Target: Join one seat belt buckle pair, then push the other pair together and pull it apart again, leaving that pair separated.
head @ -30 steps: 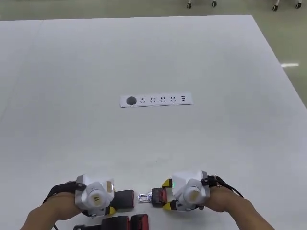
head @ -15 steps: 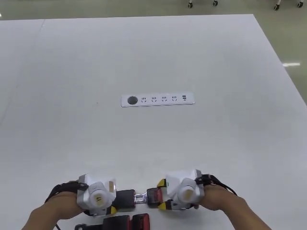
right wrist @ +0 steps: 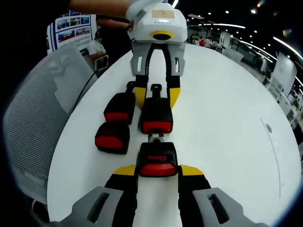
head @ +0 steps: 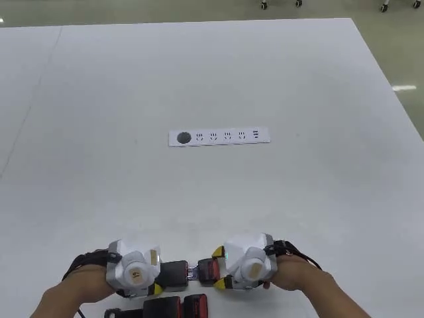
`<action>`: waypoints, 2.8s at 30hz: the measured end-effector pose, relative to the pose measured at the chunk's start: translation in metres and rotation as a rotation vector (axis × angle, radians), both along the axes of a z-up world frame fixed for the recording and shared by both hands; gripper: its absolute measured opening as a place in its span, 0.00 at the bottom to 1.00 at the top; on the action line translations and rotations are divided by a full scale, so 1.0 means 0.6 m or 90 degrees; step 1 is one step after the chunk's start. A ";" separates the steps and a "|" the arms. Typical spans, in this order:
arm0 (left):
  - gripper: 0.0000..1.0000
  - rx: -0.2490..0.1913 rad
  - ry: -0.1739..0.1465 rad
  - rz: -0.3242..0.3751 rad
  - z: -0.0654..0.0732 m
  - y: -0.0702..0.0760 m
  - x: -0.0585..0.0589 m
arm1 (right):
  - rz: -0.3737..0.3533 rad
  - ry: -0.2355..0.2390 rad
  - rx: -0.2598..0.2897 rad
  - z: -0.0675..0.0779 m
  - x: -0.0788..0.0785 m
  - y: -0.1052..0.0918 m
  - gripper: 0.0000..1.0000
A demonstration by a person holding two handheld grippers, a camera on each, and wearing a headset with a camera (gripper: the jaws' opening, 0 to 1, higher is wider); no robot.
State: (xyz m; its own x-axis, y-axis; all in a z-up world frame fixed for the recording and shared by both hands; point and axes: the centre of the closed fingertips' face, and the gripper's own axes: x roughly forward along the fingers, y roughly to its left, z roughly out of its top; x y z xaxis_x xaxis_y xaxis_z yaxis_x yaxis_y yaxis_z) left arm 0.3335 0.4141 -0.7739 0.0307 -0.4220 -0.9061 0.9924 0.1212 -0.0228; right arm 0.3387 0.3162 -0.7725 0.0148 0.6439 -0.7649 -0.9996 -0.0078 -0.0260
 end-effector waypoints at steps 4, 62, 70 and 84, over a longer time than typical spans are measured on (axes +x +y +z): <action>0.31 -0.002 -0.001 0.000 -0.002 0.001 0.000 | -0.002 0.002 0.001 0.000 -0.001 0.000 0.28; 0.30 0.018 -0.002 -0.015 0.000 -0.005 -0.001 | -0.057 0.007 0.007 0.001 0.005 0.032 0.28; 0.31 0.041 0.002 -0.024 -0.005 0.000 -0.001 | -0.059 0.017 0.009 0.002 0.006 0.002 0.28; 0.31 0.054 0.002 -0.016 -0.002 -0.002 -0.003 | -0.044 0.005 -0.018 -0.004 0.003 -0.031 0.28</action>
